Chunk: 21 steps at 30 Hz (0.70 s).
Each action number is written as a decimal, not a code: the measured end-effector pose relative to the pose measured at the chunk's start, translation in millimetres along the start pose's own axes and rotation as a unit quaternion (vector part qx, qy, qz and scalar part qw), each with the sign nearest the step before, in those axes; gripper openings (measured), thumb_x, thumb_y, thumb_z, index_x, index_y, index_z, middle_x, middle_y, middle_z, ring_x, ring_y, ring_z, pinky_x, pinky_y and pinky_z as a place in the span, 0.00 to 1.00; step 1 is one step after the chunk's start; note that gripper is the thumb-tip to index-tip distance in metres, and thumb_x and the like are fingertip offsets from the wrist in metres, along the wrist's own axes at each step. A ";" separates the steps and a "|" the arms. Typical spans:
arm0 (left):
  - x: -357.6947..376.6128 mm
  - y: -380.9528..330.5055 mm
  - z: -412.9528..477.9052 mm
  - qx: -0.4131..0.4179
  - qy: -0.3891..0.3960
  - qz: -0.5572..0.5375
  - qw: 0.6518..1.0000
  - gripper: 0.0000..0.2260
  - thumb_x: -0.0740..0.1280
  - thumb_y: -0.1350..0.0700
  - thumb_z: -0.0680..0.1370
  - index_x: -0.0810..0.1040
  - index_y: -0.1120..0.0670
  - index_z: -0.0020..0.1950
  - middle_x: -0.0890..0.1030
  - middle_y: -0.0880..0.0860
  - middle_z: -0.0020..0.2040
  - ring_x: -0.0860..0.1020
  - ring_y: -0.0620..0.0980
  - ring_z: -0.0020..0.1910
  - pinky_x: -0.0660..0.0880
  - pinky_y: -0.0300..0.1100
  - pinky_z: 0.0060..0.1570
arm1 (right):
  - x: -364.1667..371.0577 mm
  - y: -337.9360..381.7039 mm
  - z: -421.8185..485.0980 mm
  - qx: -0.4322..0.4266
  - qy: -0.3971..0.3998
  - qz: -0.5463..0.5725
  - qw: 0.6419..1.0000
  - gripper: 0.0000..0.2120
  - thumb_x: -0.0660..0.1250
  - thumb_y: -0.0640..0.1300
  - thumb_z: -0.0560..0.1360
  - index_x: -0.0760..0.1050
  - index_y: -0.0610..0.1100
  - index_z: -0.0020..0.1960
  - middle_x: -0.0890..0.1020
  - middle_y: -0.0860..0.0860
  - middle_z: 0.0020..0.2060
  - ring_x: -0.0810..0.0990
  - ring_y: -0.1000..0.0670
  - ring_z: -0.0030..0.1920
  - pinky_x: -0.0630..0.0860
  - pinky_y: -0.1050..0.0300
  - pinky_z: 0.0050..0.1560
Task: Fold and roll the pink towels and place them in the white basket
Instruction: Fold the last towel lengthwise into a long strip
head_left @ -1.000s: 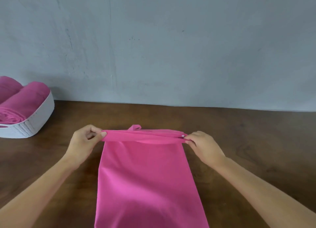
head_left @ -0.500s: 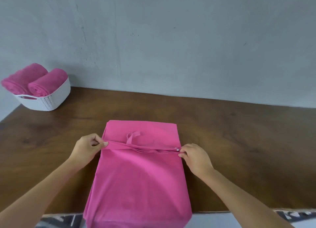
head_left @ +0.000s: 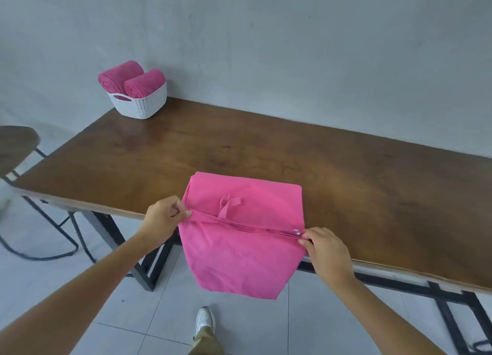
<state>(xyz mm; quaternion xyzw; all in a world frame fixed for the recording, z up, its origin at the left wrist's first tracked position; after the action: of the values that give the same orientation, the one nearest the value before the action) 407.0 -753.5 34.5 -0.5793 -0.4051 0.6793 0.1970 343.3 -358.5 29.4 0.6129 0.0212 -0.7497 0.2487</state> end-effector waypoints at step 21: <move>-56.3 -55.7 -76.0 0.055 -0.095 0.010 0.994 0.07 0.73 0.57 0.78 0.78 0.52 0.41 0.84 0.44 0.43 0.82 0.42 0.46 0.77 0.40 0.49 | -111.0 33.7 -35.1 -0.041 0.001 0.056 0.998 0.03 0.72 0.46 0.77 0.83 0.49 0.45 0.81 0.57 0.42 0.77 0.54 0.47 0.73 0.55 0.48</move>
<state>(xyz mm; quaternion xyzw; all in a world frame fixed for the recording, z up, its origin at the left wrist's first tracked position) 481.9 -737.3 113.0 -0.5047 -0.3783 0.7542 0.1828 402.5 -337.7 133.1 0.6032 0.0174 -0.7325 0.3152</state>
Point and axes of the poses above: each hand's wrist, its own z-axis towards the middle knuckle, its own x-axis out of the palm, y = z × x, the point moved 7 cm from there along z, towards the middle knuckle
